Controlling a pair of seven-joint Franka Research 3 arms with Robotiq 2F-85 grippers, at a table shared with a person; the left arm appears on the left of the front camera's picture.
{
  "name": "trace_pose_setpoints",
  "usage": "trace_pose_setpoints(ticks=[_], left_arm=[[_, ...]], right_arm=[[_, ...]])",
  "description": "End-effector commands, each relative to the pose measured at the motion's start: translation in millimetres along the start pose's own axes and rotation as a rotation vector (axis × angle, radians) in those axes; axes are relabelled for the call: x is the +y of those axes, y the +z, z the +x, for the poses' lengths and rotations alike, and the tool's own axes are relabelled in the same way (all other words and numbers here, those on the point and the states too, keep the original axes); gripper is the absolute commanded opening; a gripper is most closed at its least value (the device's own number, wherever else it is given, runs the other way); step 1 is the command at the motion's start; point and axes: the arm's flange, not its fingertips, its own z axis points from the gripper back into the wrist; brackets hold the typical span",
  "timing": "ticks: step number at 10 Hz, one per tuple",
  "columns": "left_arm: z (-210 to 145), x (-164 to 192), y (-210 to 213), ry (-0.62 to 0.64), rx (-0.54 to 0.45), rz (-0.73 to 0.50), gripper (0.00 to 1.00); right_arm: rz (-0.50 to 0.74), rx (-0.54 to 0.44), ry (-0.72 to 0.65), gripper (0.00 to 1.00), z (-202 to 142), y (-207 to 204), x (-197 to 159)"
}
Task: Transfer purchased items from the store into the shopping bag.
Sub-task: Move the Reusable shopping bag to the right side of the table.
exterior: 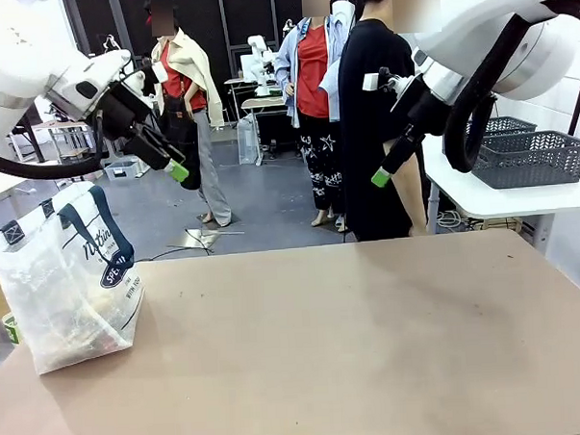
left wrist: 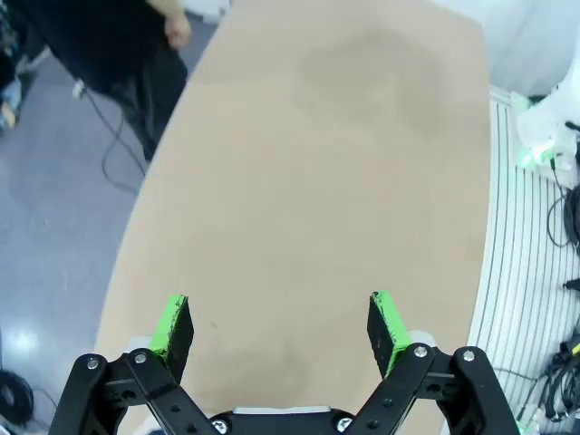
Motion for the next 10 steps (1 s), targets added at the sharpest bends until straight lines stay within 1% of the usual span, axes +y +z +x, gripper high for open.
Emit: trace_pose_setpoints(ticks=[1, 2, 3, 4, 10], left_arm=[[-6.1, -7.4, 2.0, -0.04, -0.096, -0.021, 1.0], [-5.1, -8.0, 1.3, -0.04, -0.095, -0.024, 1.0], [-6.0, -7.1, 1.7, -0.036, -0.072, -0.032, 1.0], [5.6, -4.4, 3.4, -0.02, -0.072, -0.012, 1.0], [5.6, -4.4, 3.4, -0.02, -0.072, -0.012, 1.0]], right_arm=[[-0.004, 0.009, -0.01, 1.0, -0.3, -0.5, 0.2], [-0.004, 0.009, -0.01, 1.0, -0.3, -0.5, 0.2], [-0.004, 0.009, -0.01, 1.0, -0.3, -0.5, 0.2], [-0.004, 0.009, -0.01, 1.0, -0.3, -0.5, 0.2], [-0.004, 0.009, -0.01, 1.0, -0.3, -0.5, 0.2]])
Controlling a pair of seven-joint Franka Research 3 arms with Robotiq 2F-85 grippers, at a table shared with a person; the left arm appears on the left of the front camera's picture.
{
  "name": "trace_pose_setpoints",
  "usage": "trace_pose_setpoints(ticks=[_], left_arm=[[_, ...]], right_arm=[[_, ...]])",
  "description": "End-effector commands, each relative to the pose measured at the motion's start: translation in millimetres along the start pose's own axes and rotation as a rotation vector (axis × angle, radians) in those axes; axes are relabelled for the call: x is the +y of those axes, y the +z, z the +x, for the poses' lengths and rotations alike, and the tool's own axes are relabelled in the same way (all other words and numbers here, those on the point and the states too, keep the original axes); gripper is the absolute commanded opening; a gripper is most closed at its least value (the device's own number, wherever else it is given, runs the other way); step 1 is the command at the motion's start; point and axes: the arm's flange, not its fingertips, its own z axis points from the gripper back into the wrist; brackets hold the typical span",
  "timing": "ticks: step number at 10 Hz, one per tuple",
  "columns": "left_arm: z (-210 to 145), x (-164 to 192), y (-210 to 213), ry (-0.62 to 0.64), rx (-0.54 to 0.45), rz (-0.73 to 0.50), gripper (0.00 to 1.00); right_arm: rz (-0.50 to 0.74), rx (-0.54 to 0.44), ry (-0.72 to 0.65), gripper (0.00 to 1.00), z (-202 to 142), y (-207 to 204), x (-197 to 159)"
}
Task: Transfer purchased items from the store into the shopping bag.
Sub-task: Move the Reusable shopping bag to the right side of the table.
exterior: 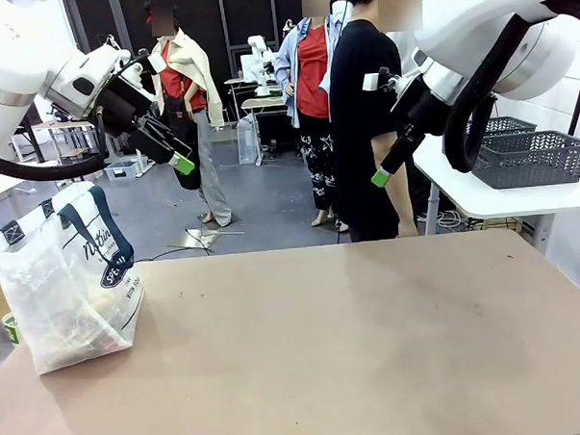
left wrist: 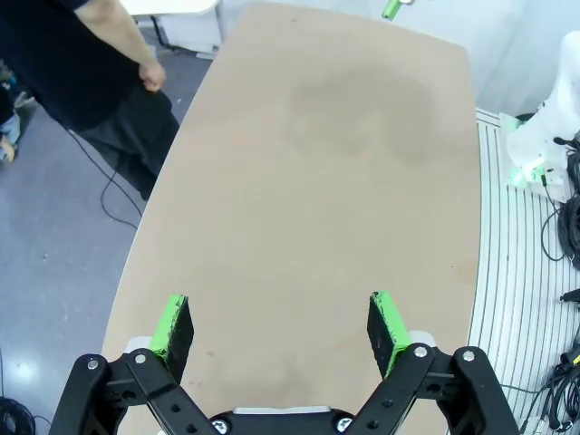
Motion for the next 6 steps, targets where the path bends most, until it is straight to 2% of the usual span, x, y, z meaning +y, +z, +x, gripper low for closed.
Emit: trace_pose_setpoints(ticks=[1, 6], left_arm=[[0.6, 1.1, 2.3, 0.001, -0.003, 0.004, 1.0], [0.6, 1.1, 2.3, 0.001, -0.003, 0.004, 1.0]], right_arm=[[-0.004, 0.009, -0.01, 1.0, -0.3, -0.5, 0.2], [-0.004, 0.009, -0.01, 1.0, -0.3, -0.5, 0.2]])
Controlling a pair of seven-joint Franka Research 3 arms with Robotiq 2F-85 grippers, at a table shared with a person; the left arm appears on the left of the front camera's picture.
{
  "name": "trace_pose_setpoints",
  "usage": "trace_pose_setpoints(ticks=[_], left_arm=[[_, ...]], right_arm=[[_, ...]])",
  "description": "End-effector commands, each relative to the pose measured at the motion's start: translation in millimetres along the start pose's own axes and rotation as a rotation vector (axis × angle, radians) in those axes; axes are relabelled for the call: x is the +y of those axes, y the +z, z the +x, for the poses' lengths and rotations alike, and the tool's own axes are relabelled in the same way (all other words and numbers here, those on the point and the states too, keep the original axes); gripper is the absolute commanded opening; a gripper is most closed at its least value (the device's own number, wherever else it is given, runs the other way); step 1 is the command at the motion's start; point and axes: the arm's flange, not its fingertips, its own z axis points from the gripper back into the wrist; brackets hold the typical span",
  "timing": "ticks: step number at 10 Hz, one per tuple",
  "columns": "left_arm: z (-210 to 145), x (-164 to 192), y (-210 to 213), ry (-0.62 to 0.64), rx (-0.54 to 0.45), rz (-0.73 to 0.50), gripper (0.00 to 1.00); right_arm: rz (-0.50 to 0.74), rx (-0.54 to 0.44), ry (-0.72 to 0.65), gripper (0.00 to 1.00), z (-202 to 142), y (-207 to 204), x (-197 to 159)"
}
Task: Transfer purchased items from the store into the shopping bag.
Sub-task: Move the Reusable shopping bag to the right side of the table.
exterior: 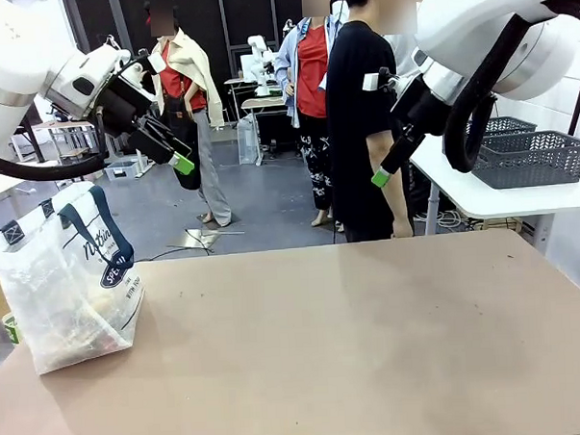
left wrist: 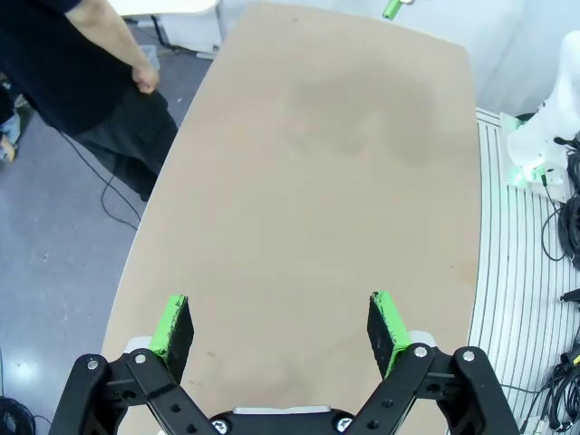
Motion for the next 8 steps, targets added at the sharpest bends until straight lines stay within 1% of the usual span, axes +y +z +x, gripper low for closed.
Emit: trace_pose_setpoints(ticks=[1, 8], left_arm=[[0.9, 0.9, 2.1, 0.001, -0.004, 0.003, 1.0], [0.9, 0.9, 2.1, 0.001, -0.004, 0.003, 1.0]], right_arm=[[-0.004, 0.009, -0.01, 1.0, -0.3, -0.5, 0.2], [-0.004, 0.009, -0.01, 1.0, -0.3, -0.5, 0.2]])
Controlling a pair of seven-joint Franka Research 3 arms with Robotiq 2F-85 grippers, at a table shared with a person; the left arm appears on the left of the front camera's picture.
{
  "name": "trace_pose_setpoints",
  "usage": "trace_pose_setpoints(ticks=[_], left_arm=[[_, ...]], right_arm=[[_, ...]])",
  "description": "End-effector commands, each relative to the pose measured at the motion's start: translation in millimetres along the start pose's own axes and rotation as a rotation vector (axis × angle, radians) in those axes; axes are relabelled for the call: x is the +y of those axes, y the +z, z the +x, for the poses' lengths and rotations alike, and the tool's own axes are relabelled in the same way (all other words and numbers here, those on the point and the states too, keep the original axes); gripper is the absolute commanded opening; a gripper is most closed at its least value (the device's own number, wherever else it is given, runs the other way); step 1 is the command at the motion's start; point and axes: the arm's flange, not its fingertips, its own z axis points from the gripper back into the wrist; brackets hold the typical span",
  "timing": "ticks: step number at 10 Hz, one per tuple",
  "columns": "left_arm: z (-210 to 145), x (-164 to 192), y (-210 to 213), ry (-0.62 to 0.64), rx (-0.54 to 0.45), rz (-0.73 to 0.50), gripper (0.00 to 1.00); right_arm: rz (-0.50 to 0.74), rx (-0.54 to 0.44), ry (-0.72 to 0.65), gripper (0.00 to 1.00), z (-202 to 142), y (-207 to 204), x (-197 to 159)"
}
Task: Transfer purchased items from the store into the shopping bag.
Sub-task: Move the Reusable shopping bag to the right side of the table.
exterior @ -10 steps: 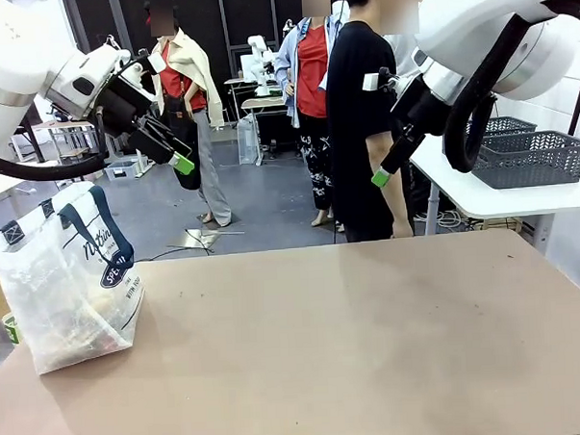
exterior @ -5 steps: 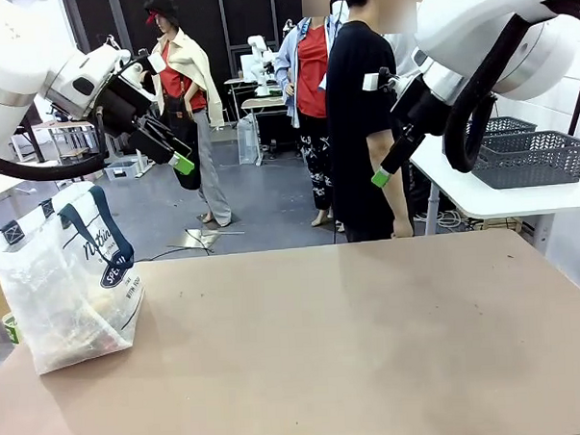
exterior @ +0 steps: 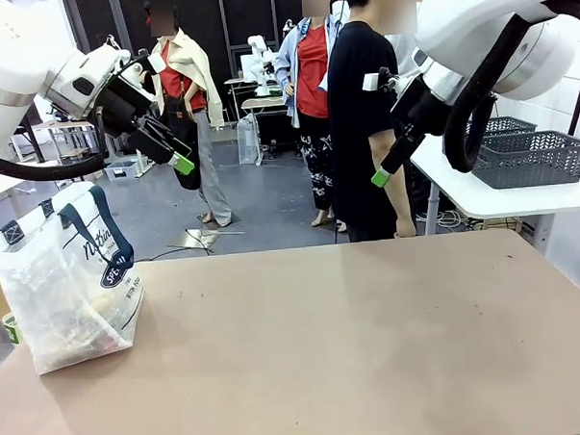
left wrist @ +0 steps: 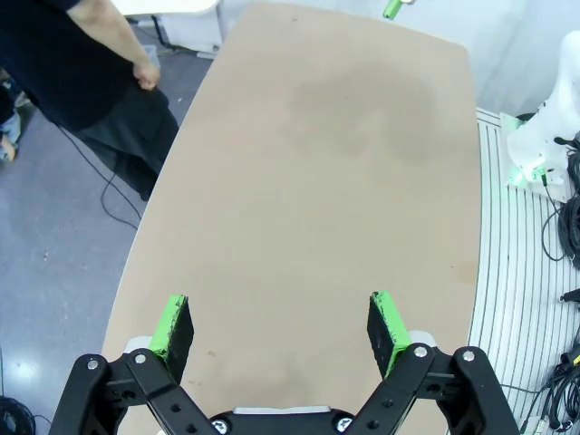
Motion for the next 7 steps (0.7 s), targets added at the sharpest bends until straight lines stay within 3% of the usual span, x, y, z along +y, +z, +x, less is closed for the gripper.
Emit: trace_pose_setpoints(ticks=[1, 7], left_arm=[[1.0, 0.8, 2.0, 0.001, -0.004, 0.003, 1.0], [1.0, 0.8, 2.0, 0.001, -0.004, 0.003, 1.0]], right_arm=[[-0.004, 0.009, -0.01, 1.0, -0.3, -0.5, 0.2], [-0.004, 0.009, -0.01, 1.0, -0.3, -0.5, 0.2]])
